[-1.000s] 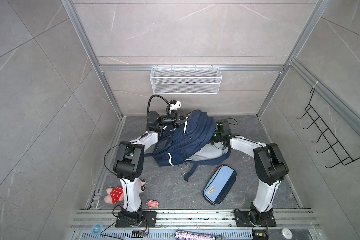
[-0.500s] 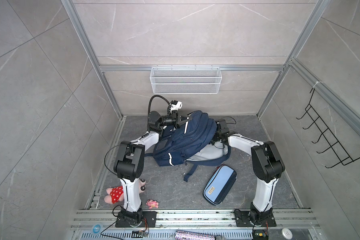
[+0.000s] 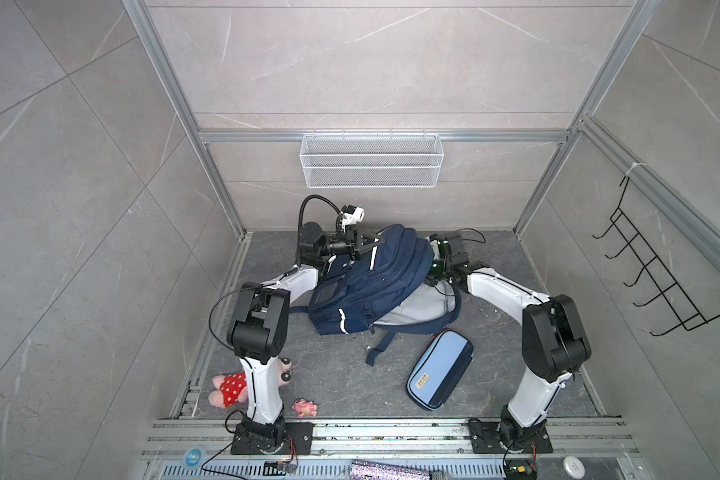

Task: Pack the student bag
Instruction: 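Insert the purple book into the backpack with the right gripper while the left holds it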

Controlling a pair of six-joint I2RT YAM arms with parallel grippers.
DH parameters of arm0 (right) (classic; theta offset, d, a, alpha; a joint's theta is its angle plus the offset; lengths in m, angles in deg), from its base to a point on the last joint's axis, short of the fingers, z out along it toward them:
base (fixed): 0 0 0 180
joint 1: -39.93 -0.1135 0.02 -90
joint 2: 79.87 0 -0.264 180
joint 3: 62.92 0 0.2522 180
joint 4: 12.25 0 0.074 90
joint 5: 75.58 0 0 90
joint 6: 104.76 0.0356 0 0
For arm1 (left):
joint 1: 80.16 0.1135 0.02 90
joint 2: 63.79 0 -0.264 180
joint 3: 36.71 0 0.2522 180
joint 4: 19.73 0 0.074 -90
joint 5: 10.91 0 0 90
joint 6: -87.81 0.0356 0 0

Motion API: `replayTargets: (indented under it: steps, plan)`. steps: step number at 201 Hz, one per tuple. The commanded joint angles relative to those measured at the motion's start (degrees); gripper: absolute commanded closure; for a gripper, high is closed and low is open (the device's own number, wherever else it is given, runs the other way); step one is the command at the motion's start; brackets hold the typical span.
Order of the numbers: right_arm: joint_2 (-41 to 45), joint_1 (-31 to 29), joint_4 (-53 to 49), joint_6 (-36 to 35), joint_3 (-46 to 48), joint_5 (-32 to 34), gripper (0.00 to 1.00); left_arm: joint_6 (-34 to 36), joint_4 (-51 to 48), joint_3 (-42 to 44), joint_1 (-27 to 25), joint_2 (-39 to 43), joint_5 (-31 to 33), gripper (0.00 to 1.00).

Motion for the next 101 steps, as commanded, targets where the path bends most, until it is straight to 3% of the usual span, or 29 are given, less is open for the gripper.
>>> replayTargets:
  steps: [1,43,71,101]
  plan:
    - [4.53,-0.25,-3.47,-3.85,1.40,2.91,0.14,14.11,-7.55,-0.55,1.95,6.34,5.62,1.00]
    - [13.69,-0.03,-8.82,-10.12,9.44,8.03,0.14,20.68,-19.09,-0.71,3.13,6.67,6.88,1.00]
    - [20.37,1.85,-11.05,-10.52,16.08,10.30,0.14,26.34,-28.69,-2.16,3.17,6.29,6.73,1.00]
    - [26.12,3.65,-15.22,-12.12,17.62,12.23,0.14,36.34,-43.59,-5.03,2.93,6.09,12.54,1.00]
